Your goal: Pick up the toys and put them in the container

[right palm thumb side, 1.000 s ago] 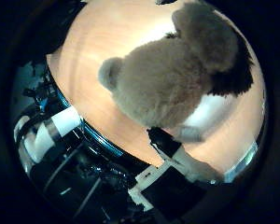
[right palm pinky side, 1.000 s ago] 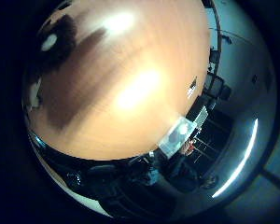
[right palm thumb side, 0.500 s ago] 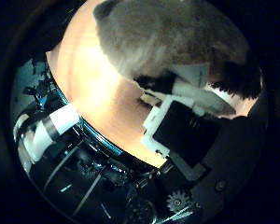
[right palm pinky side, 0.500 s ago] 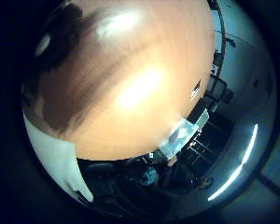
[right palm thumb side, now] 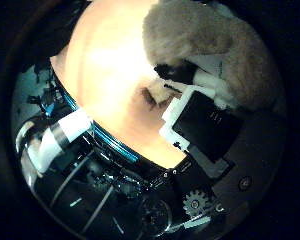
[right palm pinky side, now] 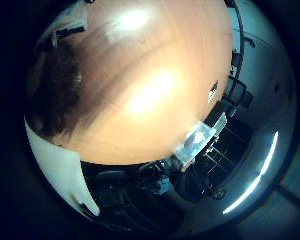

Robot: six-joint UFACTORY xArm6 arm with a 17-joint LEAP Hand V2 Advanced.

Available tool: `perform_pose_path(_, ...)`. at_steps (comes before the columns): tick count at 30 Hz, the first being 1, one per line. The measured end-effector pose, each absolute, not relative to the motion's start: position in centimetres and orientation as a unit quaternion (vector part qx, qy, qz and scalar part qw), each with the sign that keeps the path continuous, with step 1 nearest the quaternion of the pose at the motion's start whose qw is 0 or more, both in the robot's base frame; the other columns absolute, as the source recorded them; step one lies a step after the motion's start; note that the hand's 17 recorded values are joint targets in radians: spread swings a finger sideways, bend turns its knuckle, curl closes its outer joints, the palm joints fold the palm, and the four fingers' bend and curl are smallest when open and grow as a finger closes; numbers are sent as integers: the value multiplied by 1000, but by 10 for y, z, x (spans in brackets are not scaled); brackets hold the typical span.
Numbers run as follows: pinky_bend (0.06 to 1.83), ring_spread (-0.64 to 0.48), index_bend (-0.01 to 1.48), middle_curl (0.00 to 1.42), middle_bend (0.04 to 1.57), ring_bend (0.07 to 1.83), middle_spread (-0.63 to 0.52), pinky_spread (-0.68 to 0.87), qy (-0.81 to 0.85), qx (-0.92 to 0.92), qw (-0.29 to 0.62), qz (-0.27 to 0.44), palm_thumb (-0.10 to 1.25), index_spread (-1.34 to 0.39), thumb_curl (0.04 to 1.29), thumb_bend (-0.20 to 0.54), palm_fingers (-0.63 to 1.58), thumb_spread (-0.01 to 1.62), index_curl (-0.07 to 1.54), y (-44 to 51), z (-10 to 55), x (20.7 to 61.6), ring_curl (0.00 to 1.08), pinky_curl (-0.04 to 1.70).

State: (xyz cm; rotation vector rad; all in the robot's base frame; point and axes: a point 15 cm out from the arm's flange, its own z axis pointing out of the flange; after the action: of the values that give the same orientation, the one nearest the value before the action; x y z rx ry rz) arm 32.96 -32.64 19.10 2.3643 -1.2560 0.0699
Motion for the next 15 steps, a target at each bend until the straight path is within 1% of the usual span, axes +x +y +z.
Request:
perform_pose_path(3,1233,-199,1021,723,1282,1358,-117,-251,-476,855,204,33,1063,-256,438,-3,1176,1050,862,-325,204,327,634,666)
perform_pose_path(6,1243,-193,1039,722,1313,1373,-110,-234,-491,854,170,30,1081,-240,469,-10,1150,1058,867,-313,219,325,646,697)
perform_pose_path(9,1249,-195,1046,718,1328,1383,-107,-228,-506,850,137,43,1090,-233,497,-11,1137,1059,869,-308,255,335,656,722)
perform_pose_path(15,1255,-207,1066,709,1358,1384,-104,-203,-535,840,66,60,1089,-227,554,-13,1114,1043,875,-299,332,342,683,792)
